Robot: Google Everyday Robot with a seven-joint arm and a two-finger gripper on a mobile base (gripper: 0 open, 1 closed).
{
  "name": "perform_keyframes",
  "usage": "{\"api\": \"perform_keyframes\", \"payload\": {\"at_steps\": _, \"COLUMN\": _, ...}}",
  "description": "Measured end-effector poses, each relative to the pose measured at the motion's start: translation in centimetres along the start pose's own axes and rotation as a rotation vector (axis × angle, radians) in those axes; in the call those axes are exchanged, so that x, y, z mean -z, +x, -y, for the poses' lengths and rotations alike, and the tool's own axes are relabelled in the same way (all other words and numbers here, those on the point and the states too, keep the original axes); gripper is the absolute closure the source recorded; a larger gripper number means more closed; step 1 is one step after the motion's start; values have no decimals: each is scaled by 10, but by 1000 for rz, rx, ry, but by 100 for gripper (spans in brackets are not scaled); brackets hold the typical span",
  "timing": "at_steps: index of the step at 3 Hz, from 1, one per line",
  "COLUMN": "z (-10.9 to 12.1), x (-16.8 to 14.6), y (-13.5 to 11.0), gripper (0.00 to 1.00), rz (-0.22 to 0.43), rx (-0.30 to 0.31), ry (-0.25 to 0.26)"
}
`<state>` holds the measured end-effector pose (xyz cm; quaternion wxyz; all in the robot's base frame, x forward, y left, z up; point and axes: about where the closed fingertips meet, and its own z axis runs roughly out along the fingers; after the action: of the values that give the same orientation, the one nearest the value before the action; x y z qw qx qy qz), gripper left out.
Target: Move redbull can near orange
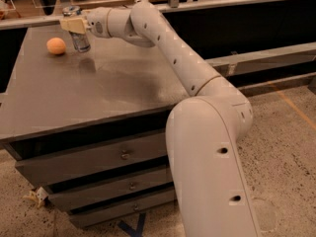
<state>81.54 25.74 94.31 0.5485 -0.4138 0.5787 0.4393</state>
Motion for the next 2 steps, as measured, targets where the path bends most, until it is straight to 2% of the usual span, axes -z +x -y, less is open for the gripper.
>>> {"api": "perform_keyframes", "payload": {"at_steps": 2, "z": 5, "x": -18, "y": 8, "gripper": 100, "rz": 18, "rx": -15, "ry": 59}}
